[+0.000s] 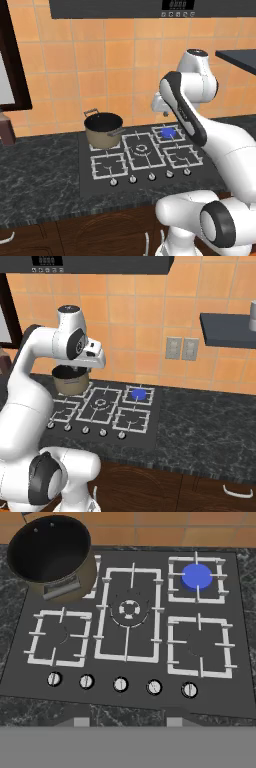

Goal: Turn off the rear right burner of the stove.

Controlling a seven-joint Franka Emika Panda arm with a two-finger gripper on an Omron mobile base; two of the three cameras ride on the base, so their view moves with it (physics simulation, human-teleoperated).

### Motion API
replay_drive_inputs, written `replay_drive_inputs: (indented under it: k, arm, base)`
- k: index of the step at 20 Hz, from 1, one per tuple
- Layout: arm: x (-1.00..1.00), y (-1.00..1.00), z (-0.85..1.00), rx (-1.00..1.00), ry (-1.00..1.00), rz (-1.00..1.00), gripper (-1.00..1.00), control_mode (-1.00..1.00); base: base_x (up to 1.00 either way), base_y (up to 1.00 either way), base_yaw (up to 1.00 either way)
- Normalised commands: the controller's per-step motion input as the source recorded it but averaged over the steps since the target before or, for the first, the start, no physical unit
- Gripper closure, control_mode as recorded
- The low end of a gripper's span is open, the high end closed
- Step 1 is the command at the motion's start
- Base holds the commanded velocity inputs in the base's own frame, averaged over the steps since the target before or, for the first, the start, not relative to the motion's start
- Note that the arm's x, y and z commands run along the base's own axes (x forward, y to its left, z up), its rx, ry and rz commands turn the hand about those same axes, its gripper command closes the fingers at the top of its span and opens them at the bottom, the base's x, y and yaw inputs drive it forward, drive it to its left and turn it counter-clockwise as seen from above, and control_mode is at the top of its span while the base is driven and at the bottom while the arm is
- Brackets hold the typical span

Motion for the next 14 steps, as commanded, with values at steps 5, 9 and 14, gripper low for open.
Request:
replay_drive_inputs:
  k: [5, 9, 14]
  arm:
    - [-0.63, -0.28, -0.32, 0.03, 0.00, -0.03, -1.00, -1.00]
    - [-0.43, -0.32, -0.79, -0.01, 0.02, -0.02, -1.00, -1.00]
    - [0.02, 0.00, -0.81, -0.11, 0.10, 0.17, -1.00, -1.00]
  base:
    - [0.00, 0.00, 0.00]
    - [0.00, 0.00, 0.00]
    - [0.00, 0.00, 0.00]
